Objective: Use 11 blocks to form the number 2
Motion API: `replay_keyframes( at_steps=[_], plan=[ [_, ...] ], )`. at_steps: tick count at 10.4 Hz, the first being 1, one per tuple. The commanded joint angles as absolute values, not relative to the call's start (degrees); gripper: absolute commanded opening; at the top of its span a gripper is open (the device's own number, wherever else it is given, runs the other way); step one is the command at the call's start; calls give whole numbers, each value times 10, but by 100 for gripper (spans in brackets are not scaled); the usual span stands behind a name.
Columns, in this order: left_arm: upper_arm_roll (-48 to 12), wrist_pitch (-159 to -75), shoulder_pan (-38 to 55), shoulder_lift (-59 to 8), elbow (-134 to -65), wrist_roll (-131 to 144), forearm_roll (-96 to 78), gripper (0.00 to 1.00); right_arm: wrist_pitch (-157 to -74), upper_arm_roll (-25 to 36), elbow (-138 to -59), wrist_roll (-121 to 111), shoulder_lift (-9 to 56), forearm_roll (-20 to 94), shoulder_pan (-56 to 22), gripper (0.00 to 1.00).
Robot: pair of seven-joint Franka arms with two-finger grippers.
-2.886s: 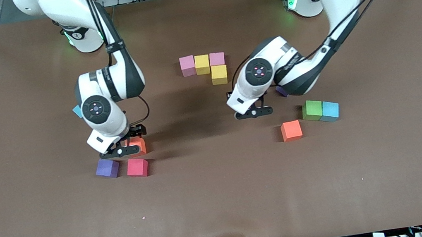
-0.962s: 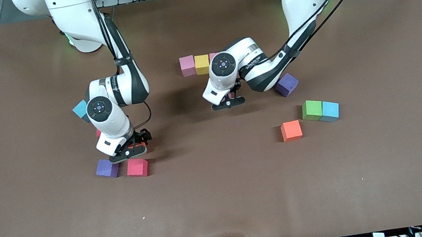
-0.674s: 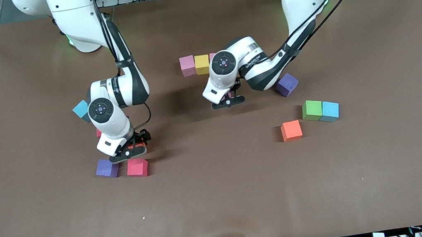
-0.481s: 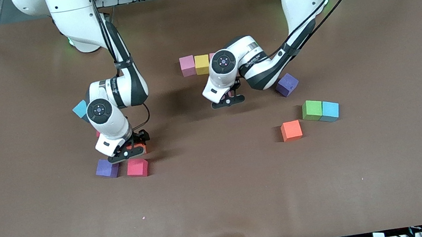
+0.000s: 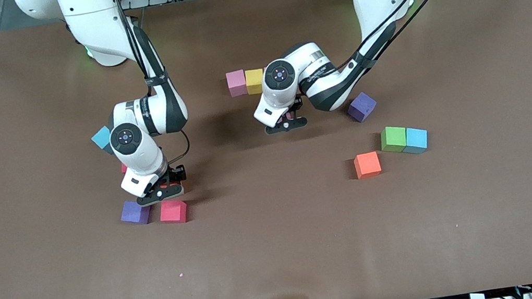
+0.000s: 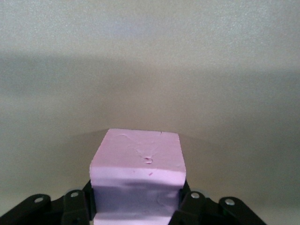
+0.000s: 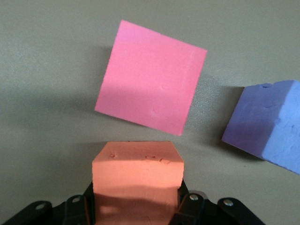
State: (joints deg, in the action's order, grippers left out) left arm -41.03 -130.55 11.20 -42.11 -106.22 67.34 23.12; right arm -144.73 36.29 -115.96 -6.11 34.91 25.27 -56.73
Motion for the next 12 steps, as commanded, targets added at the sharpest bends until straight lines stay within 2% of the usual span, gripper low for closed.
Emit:
replay_keyframes(
  at_steps=[1, 4, 11, 12],
  plan=[
    [-404, -1314, 118, -425, -1092, 688, 235, 27, -1447, 358, -1165, -75, 331, 265, -564, 48],
    [-404, -1314, 122, -425, -1093, 693, 235, 28, -1443, 358, -1165, -101, 309, 265, -567, 49],
    [-404, -1314, 130, -425, -1100, 706, 235, 29, -1390, 370, -1164, -324, 288, 265, -537, 49],
    [-404, -1314, 130, -425, -1100, 706, 235, 36, -1366, 375, -1161, -346, 280, 265, -527, 49]
  ],
)
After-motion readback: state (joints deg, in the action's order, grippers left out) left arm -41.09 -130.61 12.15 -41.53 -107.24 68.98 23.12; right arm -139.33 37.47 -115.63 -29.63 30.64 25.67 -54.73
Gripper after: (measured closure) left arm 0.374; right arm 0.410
